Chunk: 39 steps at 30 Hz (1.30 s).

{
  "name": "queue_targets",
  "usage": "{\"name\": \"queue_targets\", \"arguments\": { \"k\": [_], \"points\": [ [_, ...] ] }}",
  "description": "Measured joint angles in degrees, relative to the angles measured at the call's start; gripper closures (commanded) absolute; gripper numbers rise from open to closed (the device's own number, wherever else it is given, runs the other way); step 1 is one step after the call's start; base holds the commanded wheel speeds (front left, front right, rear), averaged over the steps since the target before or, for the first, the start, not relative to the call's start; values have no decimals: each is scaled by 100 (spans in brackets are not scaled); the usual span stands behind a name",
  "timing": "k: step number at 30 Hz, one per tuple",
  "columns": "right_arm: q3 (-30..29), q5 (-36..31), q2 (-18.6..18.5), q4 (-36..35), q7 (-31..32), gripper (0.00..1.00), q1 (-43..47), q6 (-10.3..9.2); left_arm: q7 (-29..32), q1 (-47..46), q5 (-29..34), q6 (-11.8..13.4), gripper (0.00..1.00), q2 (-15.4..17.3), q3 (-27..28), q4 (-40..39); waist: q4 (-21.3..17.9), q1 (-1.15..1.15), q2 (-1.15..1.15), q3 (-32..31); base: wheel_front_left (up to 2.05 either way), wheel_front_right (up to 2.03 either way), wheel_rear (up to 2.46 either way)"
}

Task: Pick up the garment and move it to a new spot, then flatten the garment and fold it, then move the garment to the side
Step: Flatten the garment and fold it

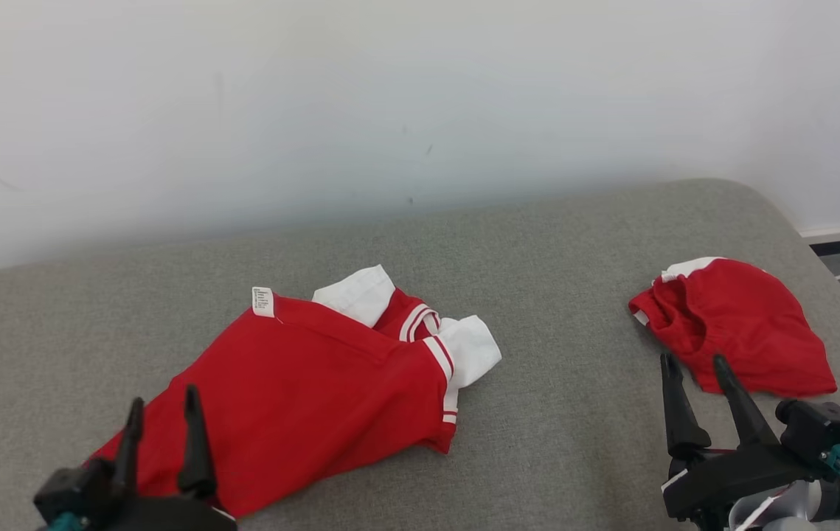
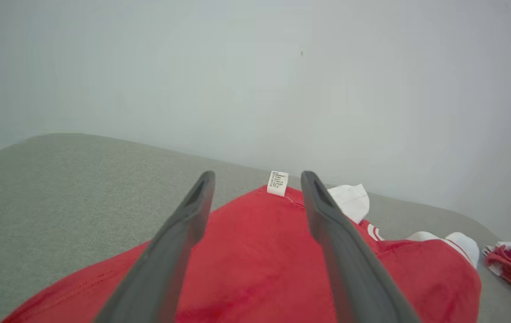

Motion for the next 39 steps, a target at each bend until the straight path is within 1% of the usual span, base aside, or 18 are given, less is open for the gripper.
{"name": "queue_targets", "arguments": {
  "k": [2,6,11,13,16,21,25,36,39],
  "points": [
    [11,-2,0,-12,2,0,-37,-1,1,173,45,0,0,0,-138,-172,33,0,0,-41,0,0,0],
    [98,-26,9,1,76,0,-86,-1,15,479,81,2,0,37,-191,-376,71,0,0,-74,0,0,0],
    [82,-25,-8,32,280,0,-143,-52,361,625,109,-1,0,91,-359,-511,129,0,0,-76,0,0,0],
    [78,-25,-9,42,378,0,-131,-98,560,743,157,0,0,189,-391,-528,162,0,0,-80,0,0,0],
    [53,-19,-8,54,497,0,-102,-120,760,915,216,1,0,301,-380,-649,193,0,0,-83,0,0,0],
    [45,-19,-26,56,669,0,-20,-154,973,920,221,41,0,378,-302,-877,225,0,0,-79,0,0,0],
    [42,-19,-26,52,743,0,-21,-196,1123,940,222,81,0,379,-286,-1054,245,0,0,-69,0,0,0],
    [35,-19,-22,-9,846,0,-20,-204,1448,1046,252,159,0,370,-282,-1404,272,0,0,-45,0,0,0],
    [44,-19,-21,-12,894,0,-20,-238,1526,1061,256,186,0,369,-275,-1463,286,0,0,-38,0,0,0]
  ]
}}
